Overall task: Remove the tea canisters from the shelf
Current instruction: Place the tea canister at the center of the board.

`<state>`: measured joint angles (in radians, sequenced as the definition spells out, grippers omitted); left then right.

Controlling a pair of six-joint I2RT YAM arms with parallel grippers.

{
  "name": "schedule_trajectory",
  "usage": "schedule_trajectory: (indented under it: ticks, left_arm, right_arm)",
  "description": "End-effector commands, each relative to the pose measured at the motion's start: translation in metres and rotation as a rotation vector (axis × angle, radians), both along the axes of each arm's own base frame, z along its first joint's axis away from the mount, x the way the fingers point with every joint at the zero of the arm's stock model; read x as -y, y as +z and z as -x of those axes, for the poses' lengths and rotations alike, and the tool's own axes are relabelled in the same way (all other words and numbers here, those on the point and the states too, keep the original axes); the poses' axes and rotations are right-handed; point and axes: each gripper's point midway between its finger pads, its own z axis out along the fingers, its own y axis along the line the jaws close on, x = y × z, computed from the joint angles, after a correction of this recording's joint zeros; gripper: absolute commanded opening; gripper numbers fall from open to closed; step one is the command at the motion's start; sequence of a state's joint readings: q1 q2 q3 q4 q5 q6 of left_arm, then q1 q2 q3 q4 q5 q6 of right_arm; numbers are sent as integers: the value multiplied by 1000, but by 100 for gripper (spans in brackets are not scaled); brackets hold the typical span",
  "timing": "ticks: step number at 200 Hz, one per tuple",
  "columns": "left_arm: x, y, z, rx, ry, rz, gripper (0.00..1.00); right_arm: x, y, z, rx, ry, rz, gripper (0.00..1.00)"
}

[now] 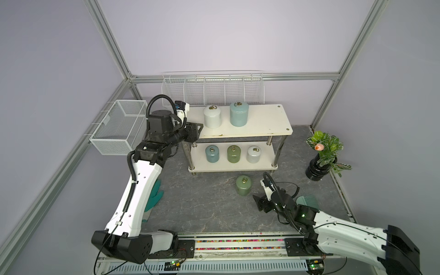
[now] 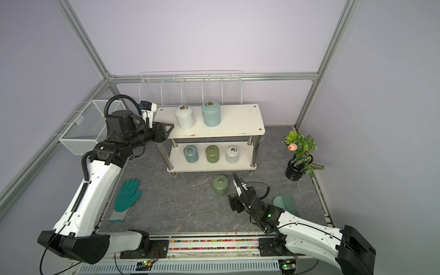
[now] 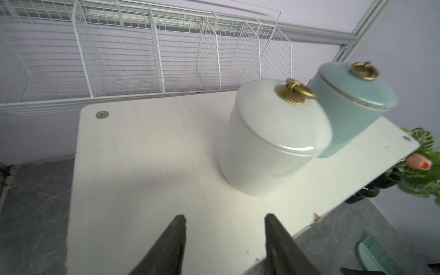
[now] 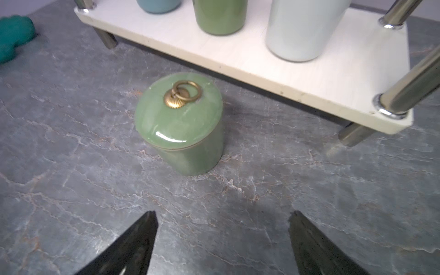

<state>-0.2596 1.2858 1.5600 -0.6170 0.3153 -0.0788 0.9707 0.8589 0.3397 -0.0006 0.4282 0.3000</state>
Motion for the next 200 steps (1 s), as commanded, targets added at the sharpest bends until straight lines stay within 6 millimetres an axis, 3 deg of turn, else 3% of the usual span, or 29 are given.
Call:
schedule_trajectory:
  ticks: [1,9,60,111,151,170,200]
  left_arm:
    - [3,10,18,46,-47,5,77]
    - [6,13,24,50,-70,20,100]
    - [41,18,69,16,-353,152,99]
    - [10,19,65,86,-117,234,99]
    - [22,6,72,63,-208,230,99]
    - [51,5,100,135,-500,190,99]
    - [34,-13,92,40,-333,202,99]
  right_arm:
    - [15,11,2,21,-49,-14,89]
    - [17,19,2,42,-53,-27,89]
    - [13,65,-5,110,-46,-31,89]
    - [4,114,-18,233,-50,-76,89]
    - [-12,142,-29,287,-10,-6,89]
    - [-16,152,-34,322,-2,26,89]
    - [-19,174,-36,374,7,4,89]
